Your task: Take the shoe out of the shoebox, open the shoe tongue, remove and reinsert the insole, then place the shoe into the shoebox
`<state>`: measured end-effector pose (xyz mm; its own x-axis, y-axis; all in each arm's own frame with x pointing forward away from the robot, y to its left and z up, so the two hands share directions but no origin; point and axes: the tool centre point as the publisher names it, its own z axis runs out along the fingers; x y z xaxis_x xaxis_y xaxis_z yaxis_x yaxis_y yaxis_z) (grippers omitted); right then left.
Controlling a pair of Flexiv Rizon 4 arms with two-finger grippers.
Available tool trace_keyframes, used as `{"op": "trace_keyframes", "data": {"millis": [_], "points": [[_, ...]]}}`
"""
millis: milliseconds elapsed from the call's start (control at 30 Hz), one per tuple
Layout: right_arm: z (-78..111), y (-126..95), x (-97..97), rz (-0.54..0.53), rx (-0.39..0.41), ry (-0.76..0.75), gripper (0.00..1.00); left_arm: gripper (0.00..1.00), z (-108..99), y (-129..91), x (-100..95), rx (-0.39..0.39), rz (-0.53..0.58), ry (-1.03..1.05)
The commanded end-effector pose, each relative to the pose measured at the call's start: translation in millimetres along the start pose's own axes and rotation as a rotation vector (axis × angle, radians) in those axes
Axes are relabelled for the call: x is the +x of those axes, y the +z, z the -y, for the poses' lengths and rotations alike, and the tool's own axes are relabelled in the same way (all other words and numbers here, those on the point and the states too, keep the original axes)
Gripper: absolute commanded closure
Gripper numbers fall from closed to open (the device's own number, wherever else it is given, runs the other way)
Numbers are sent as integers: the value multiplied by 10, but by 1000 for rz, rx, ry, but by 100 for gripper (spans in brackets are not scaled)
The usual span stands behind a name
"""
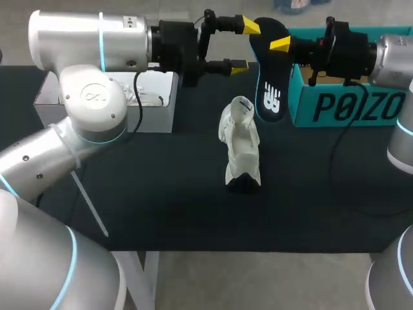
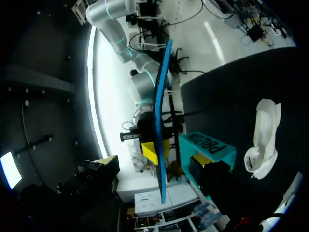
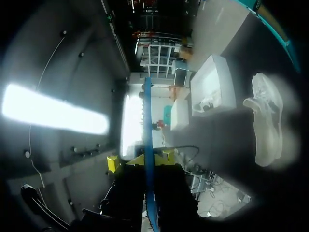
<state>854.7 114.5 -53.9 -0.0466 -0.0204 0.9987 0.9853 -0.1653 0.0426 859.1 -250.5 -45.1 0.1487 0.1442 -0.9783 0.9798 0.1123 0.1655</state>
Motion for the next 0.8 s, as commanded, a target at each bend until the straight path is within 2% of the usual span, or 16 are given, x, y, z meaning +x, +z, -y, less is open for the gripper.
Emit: {"op": "trace_keyframes", "data": {"millis": [33, 67, 300, 367, 533, 600, 633, 800], "points": [[-8, 36, -18, 14, 15, 5, 100, 31, -54, 130, 5, 11, 95, 0], [0, 39, -21, 14, 16, 6, 100, 49, -53, 137, 2, 11, 95, -1], [48, 83, -21, 14, 36, 10, 100, 58, -42, 189, 38, 33, 88, 5], [54, 93, -21, 17, 38, 8, 100, 67, -46, 202, 54, 30, 86, 3], [55, 96, -30, 20, 34, 10, 100, 74, -40, 200, 73, 25, 84, 4], [55, 95, -31, 19, 33, 10, 100, 82, -30, 193, 82, 25, 82, 2], [55, 95, -30, 19, 33, 9, 100, 99, -27, 191, 87, 25, 81, 1], [54, 88, -31, 18, 28, 9, 100, 100, -17, 175, 100, 24, 80, -3]]}}
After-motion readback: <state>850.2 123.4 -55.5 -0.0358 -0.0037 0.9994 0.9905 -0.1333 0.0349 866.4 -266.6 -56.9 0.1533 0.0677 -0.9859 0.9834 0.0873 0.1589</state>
